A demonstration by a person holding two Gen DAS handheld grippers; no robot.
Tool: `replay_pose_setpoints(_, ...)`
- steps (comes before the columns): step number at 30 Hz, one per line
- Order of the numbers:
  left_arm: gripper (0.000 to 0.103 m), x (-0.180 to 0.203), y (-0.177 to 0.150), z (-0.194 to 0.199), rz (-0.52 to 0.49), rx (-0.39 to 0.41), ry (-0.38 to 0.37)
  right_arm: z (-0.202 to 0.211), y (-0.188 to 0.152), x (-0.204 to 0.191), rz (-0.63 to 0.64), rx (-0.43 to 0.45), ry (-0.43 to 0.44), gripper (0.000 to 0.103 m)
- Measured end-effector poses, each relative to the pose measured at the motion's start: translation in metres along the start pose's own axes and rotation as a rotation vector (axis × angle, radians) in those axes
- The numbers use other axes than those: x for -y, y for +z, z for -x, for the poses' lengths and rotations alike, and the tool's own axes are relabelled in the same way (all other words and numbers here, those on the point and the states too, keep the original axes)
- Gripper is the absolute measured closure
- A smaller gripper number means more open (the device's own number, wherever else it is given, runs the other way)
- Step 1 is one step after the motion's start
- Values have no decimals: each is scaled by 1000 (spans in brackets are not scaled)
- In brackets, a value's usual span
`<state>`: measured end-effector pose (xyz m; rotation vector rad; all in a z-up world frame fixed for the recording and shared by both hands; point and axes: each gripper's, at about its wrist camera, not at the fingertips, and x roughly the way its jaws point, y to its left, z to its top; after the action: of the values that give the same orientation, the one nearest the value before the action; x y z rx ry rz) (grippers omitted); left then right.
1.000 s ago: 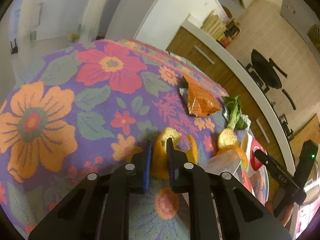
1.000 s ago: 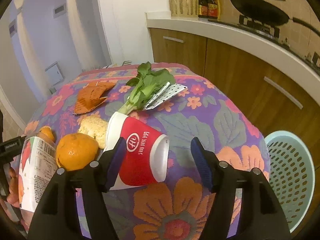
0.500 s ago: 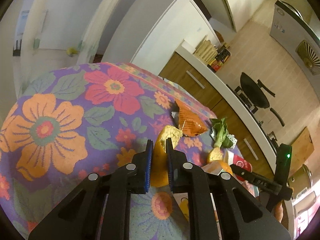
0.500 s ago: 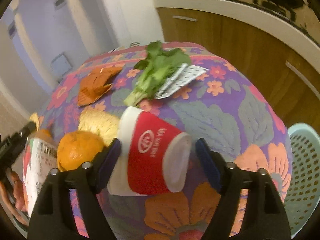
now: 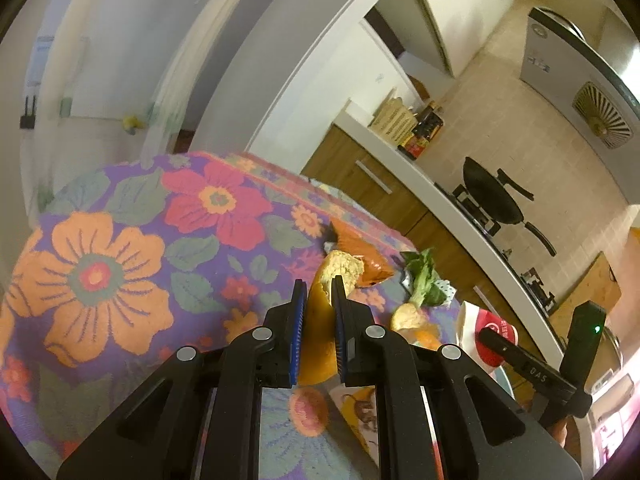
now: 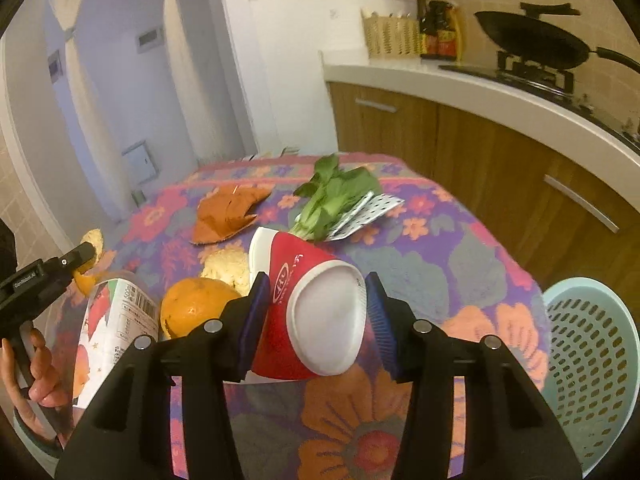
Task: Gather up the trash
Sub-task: 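Grasp the orange peel with the left tool while the right tool grasps the red paper cup, then carry the peel with the left tool while the right tool carries the cup over the basket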
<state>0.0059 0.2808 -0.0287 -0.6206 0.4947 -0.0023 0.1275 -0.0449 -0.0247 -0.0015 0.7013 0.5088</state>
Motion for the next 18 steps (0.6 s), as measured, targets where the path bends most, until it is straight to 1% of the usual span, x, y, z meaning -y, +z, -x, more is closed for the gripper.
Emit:
replay_pose_setpoints(2,92,7,6,9,-4,19,-27,8,-1,6,-20,17,21,58)
replay_pose_setpoints(6,92,33,19,27,-41,55,-69,26,-2,18,-48,55,19,58)
replay_pose_setpoints(8,92,52,21,31,-74,63,-87,36,-4,26,-57,79,0,58)
replay_pose_setpoints(11,92,86,20,30,-121,56,-120,51,-6,41,-82,100,-26,58)
replay_pose_setpoints(14,92,125,14,24,-179,45,-140,71,-13,66,-151,119,-2,58)
replay_pose_setpoints(16,92,152,9,19,-220,34,-155,81,-16,81,-174,128,-25,58)
replay_pose_setpoints(18,92,182,1,10,-258,15,-187,94,-22,101,-203,145,-46,58)
